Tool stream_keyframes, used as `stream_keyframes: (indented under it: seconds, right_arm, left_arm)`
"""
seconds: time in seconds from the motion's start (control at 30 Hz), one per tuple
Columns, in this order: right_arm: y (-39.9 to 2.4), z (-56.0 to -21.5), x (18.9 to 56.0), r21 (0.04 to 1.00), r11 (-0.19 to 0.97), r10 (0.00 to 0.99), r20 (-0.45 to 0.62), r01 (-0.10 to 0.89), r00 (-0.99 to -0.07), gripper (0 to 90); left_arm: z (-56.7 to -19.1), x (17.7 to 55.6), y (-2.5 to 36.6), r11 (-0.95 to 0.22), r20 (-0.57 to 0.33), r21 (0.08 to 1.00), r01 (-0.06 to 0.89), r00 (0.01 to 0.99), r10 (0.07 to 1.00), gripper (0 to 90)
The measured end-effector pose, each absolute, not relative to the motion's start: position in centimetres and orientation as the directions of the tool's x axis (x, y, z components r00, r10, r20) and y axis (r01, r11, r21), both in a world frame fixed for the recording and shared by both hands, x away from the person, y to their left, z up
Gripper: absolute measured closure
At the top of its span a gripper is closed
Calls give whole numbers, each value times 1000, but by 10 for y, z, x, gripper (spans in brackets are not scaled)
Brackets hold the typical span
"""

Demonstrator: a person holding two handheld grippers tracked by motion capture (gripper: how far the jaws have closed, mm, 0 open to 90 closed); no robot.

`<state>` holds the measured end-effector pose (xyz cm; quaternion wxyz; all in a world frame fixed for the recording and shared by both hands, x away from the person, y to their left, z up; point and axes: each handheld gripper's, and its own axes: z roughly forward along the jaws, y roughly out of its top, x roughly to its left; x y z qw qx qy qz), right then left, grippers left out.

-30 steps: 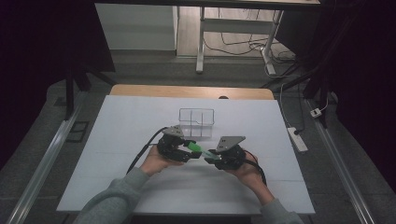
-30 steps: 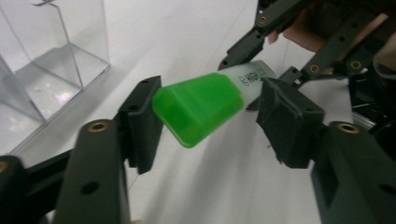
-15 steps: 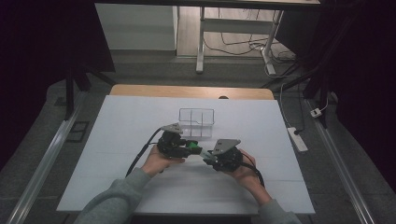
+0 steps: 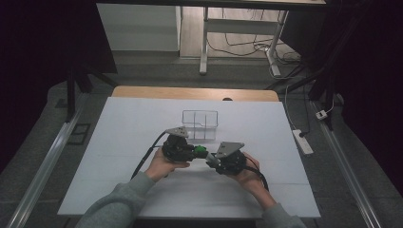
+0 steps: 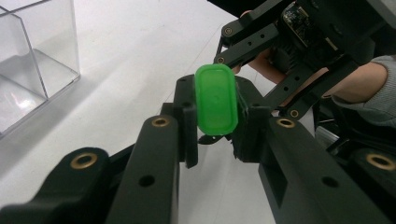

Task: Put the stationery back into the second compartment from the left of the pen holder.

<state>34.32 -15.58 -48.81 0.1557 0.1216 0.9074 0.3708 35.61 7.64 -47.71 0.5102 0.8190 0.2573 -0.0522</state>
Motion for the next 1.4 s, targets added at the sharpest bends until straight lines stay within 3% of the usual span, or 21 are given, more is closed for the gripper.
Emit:
stream_keyframes:
  seconds: [0.47,0.97,1.4]
  right_arm:
    - [-190,-480,352,771,570,460,-14,283,-888,432]
    - [-248,-482,345,751,538,567,14,383,-823,386]
    - [-255,-487,347,733,542,596,10,411,-803,346]
  left_arm:
    - [-455,362,106,-279,-305,847,453,843,443,740]
    - [-414,382,115,-246,-247,882,402,839,485,739]
    - [-390,425,117,-296,-192,860,416,801,568,738]
